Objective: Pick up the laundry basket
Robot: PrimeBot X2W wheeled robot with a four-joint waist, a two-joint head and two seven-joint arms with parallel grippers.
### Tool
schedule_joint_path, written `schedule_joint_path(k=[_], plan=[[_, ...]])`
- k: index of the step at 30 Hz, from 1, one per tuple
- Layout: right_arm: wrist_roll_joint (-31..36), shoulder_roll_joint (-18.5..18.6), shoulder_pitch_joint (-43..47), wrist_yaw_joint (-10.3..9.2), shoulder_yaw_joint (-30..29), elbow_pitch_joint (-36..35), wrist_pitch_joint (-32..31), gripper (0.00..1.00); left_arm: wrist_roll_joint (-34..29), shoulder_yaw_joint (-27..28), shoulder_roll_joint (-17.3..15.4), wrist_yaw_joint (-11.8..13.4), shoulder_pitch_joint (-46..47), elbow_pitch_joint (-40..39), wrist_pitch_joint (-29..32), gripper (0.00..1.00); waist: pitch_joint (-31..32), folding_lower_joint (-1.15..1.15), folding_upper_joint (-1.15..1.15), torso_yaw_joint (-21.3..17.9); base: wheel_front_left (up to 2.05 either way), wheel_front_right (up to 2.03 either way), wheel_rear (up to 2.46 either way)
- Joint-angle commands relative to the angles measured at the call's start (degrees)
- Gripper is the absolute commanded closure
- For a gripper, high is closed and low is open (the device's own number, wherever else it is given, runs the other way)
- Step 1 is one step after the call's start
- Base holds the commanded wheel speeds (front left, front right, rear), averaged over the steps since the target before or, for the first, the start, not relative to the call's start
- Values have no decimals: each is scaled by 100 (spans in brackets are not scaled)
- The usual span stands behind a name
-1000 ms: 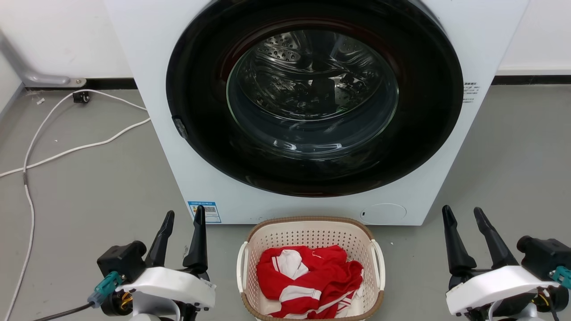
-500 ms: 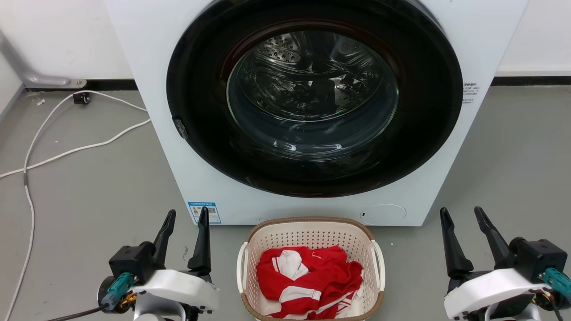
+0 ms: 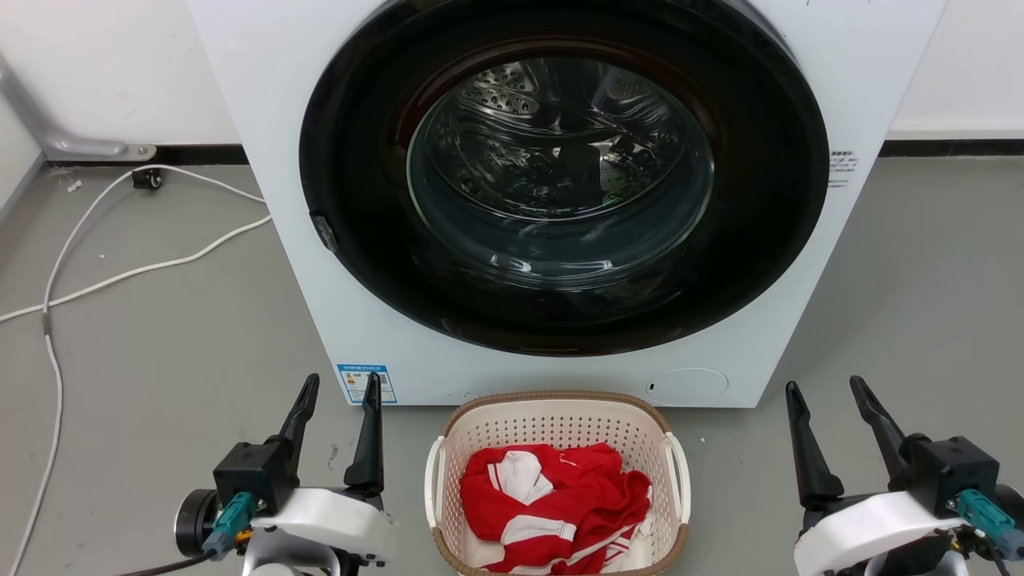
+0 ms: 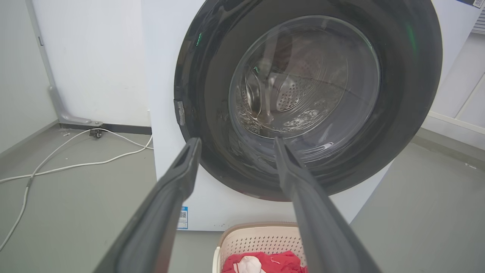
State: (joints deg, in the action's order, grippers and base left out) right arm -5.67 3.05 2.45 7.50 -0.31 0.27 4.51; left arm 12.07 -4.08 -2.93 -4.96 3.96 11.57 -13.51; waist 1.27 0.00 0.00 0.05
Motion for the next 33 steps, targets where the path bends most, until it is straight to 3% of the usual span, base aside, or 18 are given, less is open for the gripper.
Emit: schedule_joint_path(k=[1,14,33], plan=[[110,-24,50,-2,12,-44,36,0,-110,-22,-5,27,89,0,-46,0,-1,0,0,-1,0,0,0],[577,-29,114,-2,49,-71,141,0,-462,-74,0,82,78,61,-177,0,22,0,0,-8,0,0,0],[452,-28,-17,-3,55,82,182,0,-321,-5,2,173,56,130,-178,0,-9,0,0,-53,0,0,0]])
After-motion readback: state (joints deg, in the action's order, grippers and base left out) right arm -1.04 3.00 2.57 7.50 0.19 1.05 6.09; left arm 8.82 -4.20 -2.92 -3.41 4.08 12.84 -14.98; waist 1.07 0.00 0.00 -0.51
